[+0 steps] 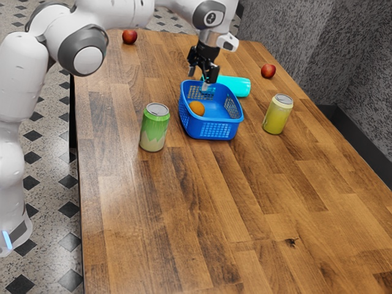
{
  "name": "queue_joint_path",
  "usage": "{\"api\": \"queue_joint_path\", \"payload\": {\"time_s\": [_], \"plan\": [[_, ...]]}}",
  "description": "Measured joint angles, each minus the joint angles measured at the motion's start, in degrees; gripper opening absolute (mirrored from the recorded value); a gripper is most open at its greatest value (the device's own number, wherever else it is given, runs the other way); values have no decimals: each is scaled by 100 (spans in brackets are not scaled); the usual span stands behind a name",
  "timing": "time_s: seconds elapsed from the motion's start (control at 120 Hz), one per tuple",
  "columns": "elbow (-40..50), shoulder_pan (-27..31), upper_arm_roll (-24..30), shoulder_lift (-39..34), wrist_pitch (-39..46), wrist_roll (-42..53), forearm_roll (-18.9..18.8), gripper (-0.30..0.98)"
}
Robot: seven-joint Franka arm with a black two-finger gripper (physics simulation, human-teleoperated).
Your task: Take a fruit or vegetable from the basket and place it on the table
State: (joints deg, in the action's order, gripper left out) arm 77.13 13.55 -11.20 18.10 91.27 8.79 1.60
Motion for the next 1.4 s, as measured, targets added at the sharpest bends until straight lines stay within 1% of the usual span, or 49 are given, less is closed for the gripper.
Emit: {"api": "queue_joint_path", "payload": {"time_s": [0.15,0.317,0.675,0.867,0.942,1.117,1.4], "plan": [[-22,-24,67,-4,-186,329,104,69],[-68,-14,118,27,-284,696,123,69],[-50,32,115,81,275,2348,-124,69],[35,58,110,128,530,3140,-159,69],[41,60,109,220,578,3380,-99,69],[67,104,105,342,519,3715,66,69],[260,244,92,383,497,4162,69,69]]}}
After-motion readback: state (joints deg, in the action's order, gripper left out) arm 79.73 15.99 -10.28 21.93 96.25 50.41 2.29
